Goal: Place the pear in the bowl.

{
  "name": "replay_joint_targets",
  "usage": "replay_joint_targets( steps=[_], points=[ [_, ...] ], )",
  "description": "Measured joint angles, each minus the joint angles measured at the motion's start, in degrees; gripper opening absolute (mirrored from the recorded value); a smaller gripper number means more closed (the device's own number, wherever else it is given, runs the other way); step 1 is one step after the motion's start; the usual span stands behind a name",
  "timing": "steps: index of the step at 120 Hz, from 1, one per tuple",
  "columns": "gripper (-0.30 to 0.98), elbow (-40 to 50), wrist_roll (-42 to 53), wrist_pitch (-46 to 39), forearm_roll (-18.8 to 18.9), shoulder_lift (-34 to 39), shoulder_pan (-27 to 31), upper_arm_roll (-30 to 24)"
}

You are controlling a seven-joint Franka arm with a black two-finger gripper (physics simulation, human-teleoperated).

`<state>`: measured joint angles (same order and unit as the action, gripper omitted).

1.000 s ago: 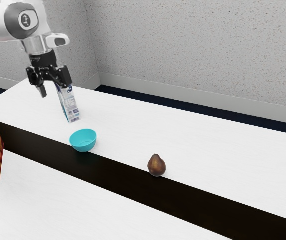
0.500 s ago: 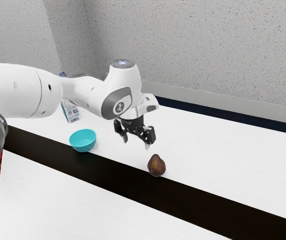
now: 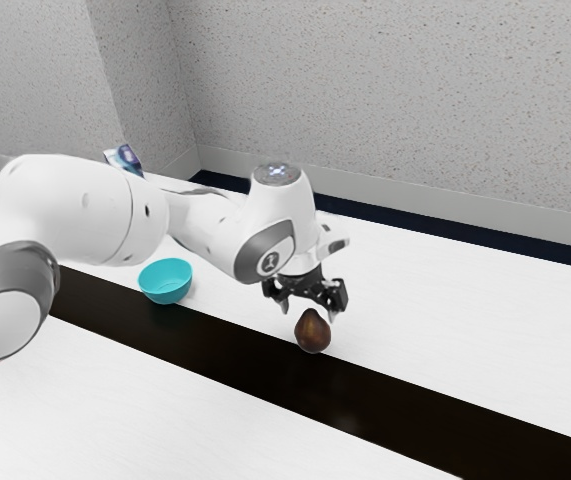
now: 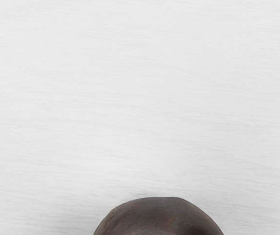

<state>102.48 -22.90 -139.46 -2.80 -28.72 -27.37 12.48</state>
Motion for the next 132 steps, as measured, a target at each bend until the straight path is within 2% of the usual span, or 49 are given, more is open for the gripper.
replay_joint_targets(
  steps=[54, 88, 111, 132],
  points=[
    [0.66, 2.5, -5.2, -1.7, -0.1, -0.6, -1.3, -0.3],
    [0.62, 2.0, -6.9, -2.7, 0.0, -1.9, -0.9, -0.2],
    [0.50, 2.0, -7.7, -4.2, 0.2, -2.4, -0.8, -0.2],
    [0.44, 2.1, -8.4, -4.6, 0.4, -2.3, -0.8, -0.2]
  ],
)
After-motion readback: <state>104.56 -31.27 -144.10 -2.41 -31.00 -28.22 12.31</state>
